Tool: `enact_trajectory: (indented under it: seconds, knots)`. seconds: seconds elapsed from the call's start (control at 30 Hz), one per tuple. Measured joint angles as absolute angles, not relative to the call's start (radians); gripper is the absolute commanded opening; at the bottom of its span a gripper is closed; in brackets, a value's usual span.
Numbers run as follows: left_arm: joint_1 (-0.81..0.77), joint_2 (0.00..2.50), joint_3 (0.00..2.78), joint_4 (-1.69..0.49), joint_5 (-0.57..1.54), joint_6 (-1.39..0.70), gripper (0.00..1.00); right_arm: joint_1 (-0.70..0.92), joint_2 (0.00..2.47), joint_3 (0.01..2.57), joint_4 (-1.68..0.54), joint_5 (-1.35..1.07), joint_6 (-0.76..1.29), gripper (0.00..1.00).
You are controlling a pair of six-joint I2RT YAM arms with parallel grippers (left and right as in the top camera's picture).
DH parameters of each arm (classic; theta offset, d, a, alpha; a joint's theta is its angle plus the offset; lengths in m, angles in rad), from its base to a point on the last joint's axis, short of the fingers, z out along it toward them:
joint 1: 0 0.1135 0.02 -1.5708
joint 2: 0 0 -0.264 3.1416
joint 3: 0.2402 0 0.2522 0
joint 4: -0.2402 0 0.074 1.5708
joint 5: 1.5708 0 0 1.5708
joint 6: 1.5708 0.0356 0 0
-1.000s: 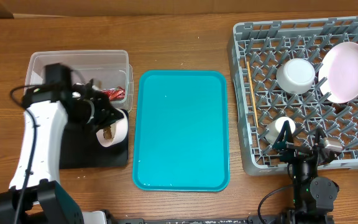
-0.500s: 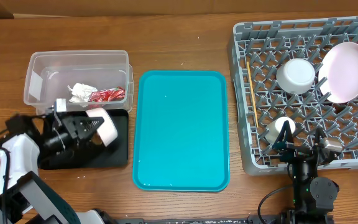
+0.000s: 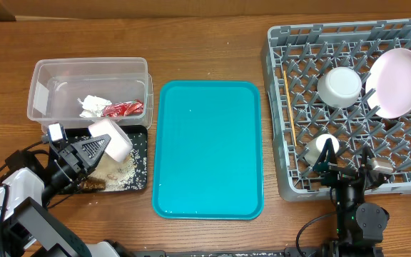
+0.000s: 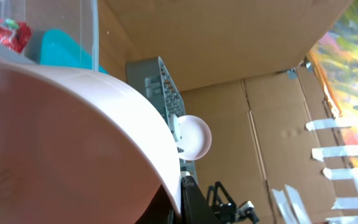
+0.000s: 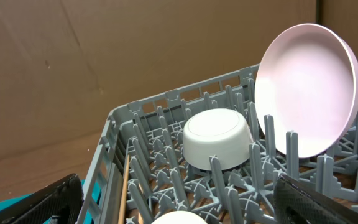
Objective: Sort waste into correct bins and load items into the dishwasher
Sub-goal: 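Tip the bowl over the black tray to dump the rice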
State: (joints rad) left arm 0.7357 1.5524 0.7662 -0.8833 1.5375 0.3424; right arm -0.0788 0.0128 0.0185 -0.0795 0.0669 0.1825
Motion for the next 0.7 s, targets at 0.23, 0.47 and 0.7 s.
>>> enact_trajectory:
  seconds: [0.23, 0.47, 0.7]
  knots:
    - [0.736, 1.552, 0.765, -0.885, 1.530, 0.440, 0.04, -0.079, 0.013, 0.019, -0.078, 0.067, 0.183, 1.00]
    - [0.738, 1.552, 0.764, -0.903, 1.528, 0.528, 0.04, -0.079, 0.013, 0.019, -0.079, 0.067, 0.183, 1.00]
    - [0.739, 1.552, 0.763, -0.871, 1.536, 0.470, 0.04, -0.079, 0.013, 0.019, -0.079, 0.067, 0.183, 1.00]
